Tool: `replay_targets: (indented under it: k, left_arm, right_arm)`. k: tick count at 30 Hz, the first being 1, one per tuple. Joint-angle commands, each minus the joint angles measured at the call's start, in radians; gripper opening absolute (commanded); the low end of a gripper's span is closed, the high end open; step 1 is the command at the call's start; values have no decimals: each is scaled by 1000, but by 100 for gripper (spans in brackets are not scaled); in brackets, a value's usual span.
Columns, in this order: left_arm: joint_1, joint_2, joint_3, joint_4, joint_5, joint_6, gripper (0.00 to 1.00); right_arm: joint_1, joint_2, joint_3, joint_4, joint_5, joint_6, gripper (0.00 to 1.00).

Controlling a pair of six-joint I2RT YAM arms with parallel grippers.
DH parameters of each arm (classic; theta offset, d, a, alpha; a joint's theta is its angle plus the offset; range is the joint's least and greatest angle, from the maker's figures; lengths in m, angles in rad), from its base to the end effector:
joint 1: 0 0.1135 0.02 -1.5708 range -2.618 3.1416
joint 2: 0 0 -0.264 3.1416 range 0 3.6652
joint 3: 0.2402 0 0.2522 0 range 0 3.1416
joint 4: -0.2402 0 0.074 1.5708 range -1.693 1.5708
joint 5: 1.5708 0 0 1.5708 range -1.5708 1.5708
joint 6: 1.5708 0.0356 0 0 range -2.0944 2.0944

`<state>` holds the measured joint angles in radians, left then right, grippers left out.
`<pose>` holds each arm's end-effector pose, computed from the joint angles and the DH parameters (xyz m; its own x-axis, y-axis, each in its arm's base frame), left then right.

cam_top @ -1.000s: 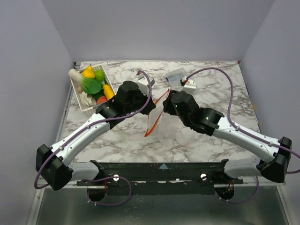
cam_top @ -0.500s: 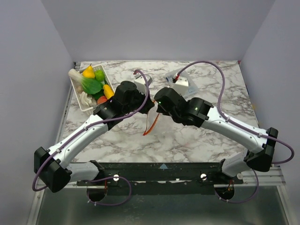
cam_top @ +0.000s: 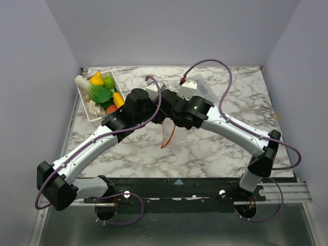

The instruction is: Place the food in the zip-top bag and seal the zipper

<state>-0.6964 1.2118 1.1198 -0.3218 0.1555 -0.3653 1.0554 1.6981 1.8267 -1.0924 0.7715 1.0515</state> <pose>0.2087 -0.1817 0.3540 -0.5534 0.0027 -0.8329 0.5833 0.7151 -0.3852 0.1919 0.2884 0.3845 -0.5722 0.2525 -0.7802 0.1392 0.9675 0.2110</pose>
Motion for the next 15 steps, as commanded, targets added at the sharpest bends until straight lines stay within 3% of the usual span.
replay_targets:
  k: [1, 6, 7, 9, 15]
  left_arm:
    - [-7, -20, -12, 35, 20, -14, 0]
    - [-6, -33, -18, 38, 22, -12, 0]
    - [-6, -35, -20, 39, 24, -13, 0]
    - [-5, -32, -20, 40, 21, -13, 0]
    - [-5, -42, -32, 48, 19, -43, 0]
  right_arm:
    - [0, 66, 42, -135, 96, 67, 45]
    - [-1, 63, -7, -93, 132, 72, 31]
    - [-1, 57, -17, -76, 130, 65, 25]
    - [0, 42, -46, -26, 117, 34, 3]
    - [0, -38, -112, -55, 181, 116, 1]
